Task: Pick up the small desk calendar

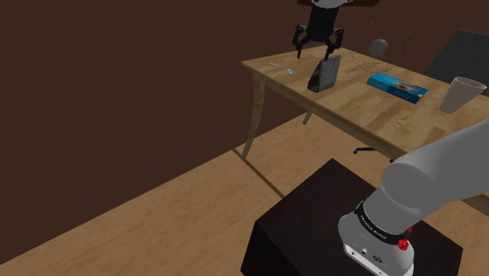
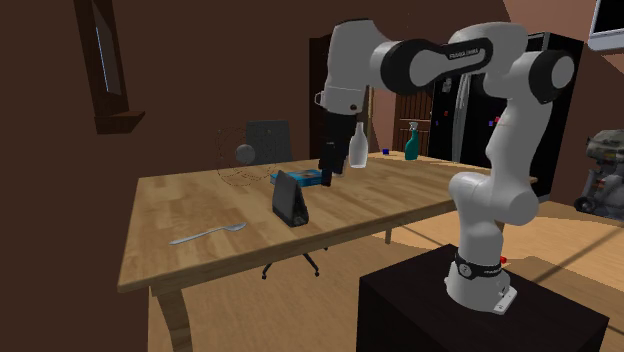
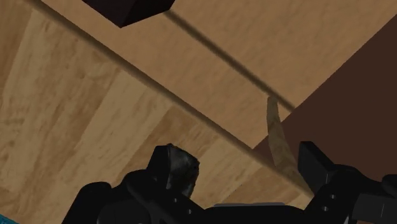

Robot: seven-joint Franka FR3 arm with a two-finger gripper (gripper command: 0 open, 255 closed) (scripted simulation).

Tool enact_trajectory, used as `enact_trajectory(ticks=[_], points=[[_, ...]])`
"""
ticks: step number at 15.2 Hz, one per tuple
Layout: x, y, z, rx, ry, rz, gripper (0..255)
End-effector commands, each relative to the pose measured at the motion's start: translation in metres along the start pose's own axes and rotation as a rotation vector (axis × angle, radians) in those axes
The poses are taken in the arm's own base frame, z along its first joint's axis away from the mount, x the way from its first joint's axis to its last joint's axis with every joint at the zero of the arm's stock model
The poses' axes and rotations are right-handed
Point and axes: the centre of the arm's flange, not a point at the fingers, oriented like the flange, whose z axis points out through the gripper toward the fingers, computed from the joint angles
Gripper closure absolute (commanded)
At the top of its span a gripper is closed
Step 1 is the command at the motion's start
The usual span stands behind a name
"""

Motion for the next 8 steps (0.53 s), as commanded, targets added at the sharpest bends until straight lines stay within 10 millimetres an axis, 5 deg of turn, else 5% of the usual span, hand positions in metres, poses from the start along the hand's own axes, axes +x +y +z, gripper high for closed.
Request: enact_trajectory(ticks=[1, 8], points=[[0.024, 0.002, 0.008, -0.014, 0.015, 0.122, 0], [0.097, 0.034, 0.031, -0.066, 0.063, 0.526, 0]])
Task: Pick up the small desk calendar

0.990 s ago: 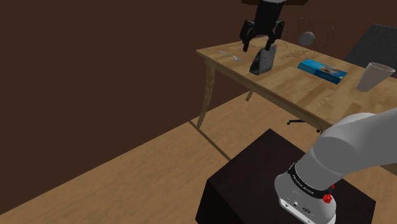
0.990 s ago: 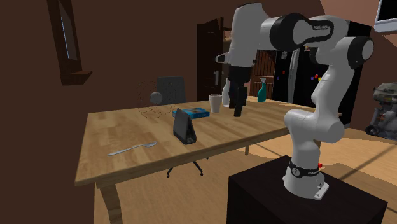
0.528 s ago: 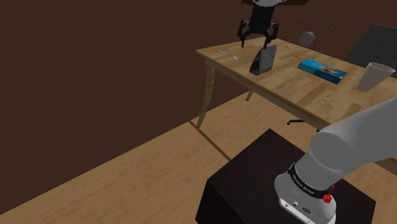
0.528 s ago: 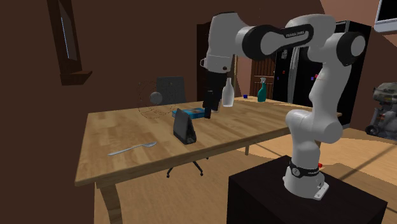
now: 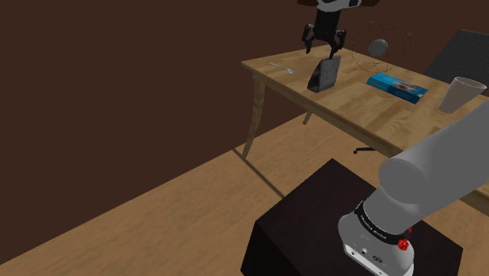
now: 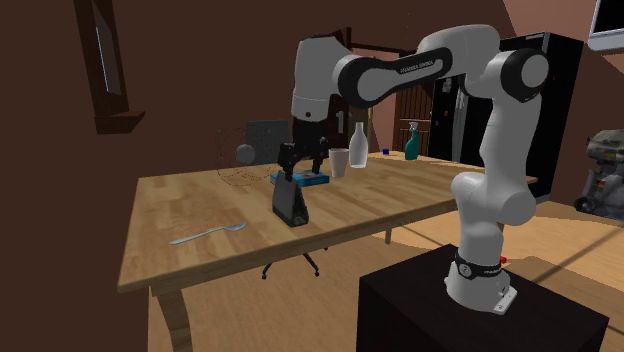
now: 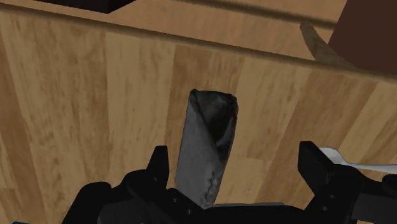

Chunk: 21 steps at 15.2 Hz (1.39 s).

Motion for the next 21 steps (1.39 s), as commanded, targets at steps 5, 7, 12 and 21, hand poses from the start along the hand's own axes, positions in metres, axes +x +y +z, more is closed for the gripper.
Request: enact_trajectory(ticks=[5, 7, 12, 21], points=[[0.034, 0.007, 0.020, -0.023, 0.023, 0.186, 0], [0.031, 0.006, 0.030, -0.023, 0.023, 0.186, 0], [0.027, 0.005, 0.049, -0.023, 0.023, 0.186, 0], [0.028, 0.006, 0.048, -0.023, 0.023, 0.186, 255]])
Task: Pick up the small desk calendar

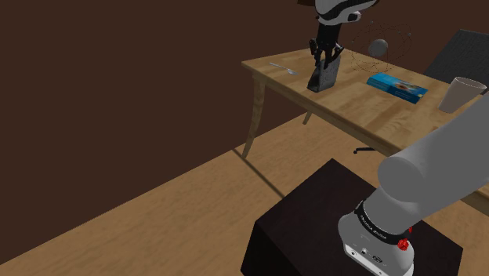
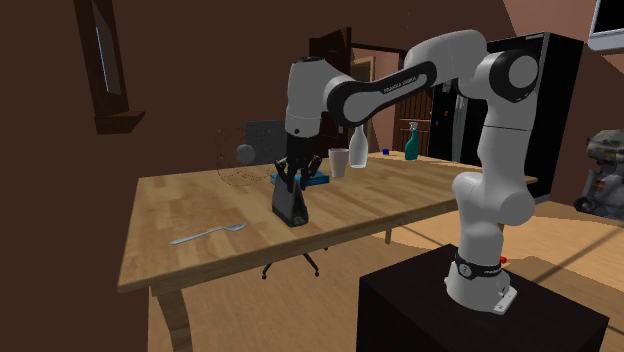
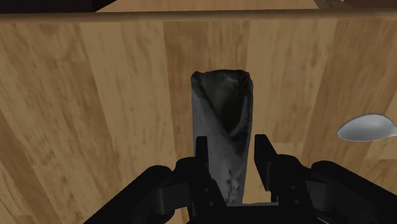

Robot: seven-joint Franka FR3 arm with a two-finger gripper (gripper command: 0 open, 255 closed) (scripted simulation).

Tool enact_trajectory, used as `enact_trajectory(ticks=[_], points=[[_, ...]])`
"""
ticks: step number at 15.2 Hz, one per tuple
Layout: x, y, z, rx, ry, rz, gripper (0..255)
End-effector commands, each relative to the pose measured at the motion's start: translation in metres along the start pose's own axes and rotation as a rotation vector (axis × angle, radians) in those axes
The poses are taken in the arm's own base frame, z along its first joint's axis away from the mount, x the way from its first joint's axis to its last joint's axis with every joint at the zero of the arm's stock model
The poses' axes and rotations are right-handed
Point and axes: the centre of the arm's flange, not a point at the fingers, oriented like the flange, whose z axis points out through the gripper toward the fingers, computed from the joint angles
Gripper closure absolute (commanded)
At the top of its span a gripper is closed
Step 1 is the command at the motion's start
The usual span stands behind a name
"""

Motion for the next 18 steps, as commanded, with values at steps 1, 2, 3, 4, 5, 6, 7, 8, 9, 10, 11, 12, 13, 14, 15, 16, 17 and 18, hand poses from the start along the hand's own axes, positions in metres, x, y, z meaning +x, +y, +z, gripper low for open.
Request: enact_trajectory(ticks=[1, 2, 3, 4, 5, 6, 7, 8, 9, 10, 11, 12, 13, 14, 15, 16, 17, 18], points=[[0.000, 0.000, 0.001, -0.001, -0.001, 0.000, 255], [0.001, 0.000, -0.004, -0.001, -0.001, 0.000, 255], [0.003, 0.000, -0.009, -0.001, -0.001, 0.000, 255], [0.004, 0.000, -0.014, -0.001, -0.001, 0.000, 255], [0.005, 0.000, -0.019, -0.001, -0.001, 0.000, 255], [0.007, 0.001, -0.024, -0.001, -0.001, 0.000, 255], [0.008, 0.001, -0.029, -0.001, -0.001, 0.000, 255], [0.009, 0.001, -0.035, -0.001, -0.001, 0.000, 255], [0.011, 0.001, -0.040, -0.001, -0.001, 0.000, 255], [0.012, 0.001, -0.045, -0.001, -0.001, 0.000, 255], [0.014, 0.001, -0.050, -0.001, -0.001, 0.000, 255], [0.015, 0.001, -0.055, -0.001, -0.001, 0.000, 255], [0.016, 0.002, -0.060, -0.001, -0.001, 0.000, 255], [0.018, 0.002, -0.065, -0.001, -0.001, 0.000, 255], [0.019, 0.002, -0.070, -0.001, -0.001, 0.000, 255], [0.020, 0.002, -0.075, -0.001, -0.001, 0.000, 255], [0.021, 0.002, -0.076, -0.001, -0.001, 0.000, 255], [0.021, 0.002, -0.076, -0.001, -0.001, 0.000, 255]])
